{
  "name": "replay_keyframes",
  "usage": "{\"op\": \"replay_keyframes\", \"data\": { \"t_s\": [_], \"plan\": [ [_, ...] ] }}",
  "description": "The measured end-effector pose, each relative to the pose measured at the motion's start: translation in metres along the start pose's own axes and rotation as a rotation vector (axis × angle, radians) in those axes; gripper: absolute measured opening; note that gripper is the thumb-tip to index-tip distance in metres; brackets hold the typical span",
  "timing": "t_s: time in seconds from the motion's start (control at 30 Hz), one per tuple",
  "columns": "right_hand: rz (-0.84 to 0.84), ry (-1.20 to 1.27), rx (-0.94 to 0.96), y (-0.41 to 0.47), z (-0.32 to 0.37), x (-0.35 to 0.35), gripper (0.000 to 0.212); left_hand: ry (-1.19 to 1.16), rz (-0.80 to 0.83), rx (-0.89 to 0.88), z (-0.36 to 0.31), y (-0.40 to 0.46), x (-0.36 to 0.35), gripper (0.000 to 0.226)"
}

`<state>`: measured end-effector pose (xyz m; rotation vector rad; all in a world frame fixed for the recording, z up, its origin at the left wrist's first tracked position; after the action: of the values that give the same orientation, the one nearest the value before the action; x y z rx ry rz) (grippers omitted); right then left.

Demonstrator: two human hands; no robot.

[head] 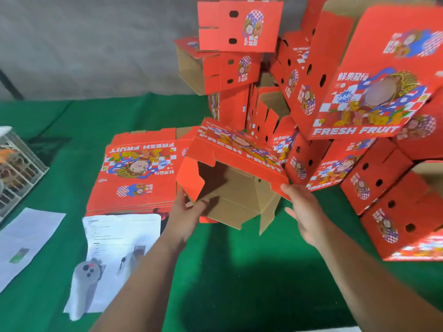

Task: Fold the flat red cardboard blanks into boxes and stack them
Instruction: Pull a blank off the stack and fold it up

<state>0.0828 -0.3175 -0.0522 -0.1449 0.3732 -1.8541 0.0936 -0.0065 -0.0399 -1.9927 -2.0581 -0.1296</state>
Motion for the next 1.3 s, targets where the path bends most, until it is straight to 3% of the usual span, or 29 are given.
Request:
{"op": "replay_keyframes", "data": {
  "t_s": [0.1,0.2,0.3,0.5,0.6,0.73,0.9,1.03,1.1,1.2,1.3],
  "plan": [
    [0.049,0.011,-0.005,-0.009,-0.001,-0.008,0.027,-0.147,-0.077,0.047,0.003,-0.003,-0.007,0.049],
    [-0.007,0.125,-0.009,-0.012,0.001,-0.004,0.023,-0.2,-0.154,0.139,0.006,-0.009,-0.015,0.025],
    [-0.044,0.201,0.013,-0.019,0.013,0.004,0.011,-0.247,-0.159,0.174,0.0,-0.011,-0.024,0.018],
    [-0.102,0.354,0.03,-0.033,0.009,0.014,0.025,-0.289,-0.049,0.066,-0.025,-0.027,-0.059,0.048],
    [-0.12,0.501,-0.005,-0.043,-0.009,0.004,0.034,-0.354,-0.041,0.136,-0.019,-0.039,-0.079,0.046],
    [-0.102,0.41,0.1,-0.054,0.007,0.009,0.02,-0.309,-0.025,0.159,-0.021,-0.049,-0.087,0.045],
    [-0.041,0.208,0.314,-0.072,0.039,0.009,0.022,-0.351,0.009,0.121,-0.03,-0.05,-0.096,0.046],
    [-0.127,0.129,0.446,-0.084,0.053,0.022,0.02,-0.382,-0.134,0.032,-0.044,-0.047,-0.07,0.048],
    [-0.208,0.139,0.485,-0.091,0.054,0.034,0.034,-0.409,-0.194,0.027,-0.051,-0.047,-0.056,0.046],
    [-0.294,0.212,0.577,-0.101,0.06,0.048,0.017,-0.453,-0.233,0.025,-0.068,-0.046,-0.041,0.033],
    [-0.379,0.149,0.618,-0.103,0.065,0.066,0.039,-0.425,-0.23,0.019,-0.085,-0.04,-0.036,0.027]
  ]
}}
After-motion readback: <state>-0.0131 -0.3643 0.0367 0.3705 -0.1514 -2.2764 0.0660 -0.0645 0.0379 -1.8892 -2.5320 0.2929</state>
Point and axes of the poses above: each hand's wrist, its own y-axis towards the middle knuckle, its own x-axis out of the back of the hand, z = x × y, the point moved 10 cm from there along y, towards the middle knuckle, and after that the axes turned 8 degrees about y, right-handed, at the moved point
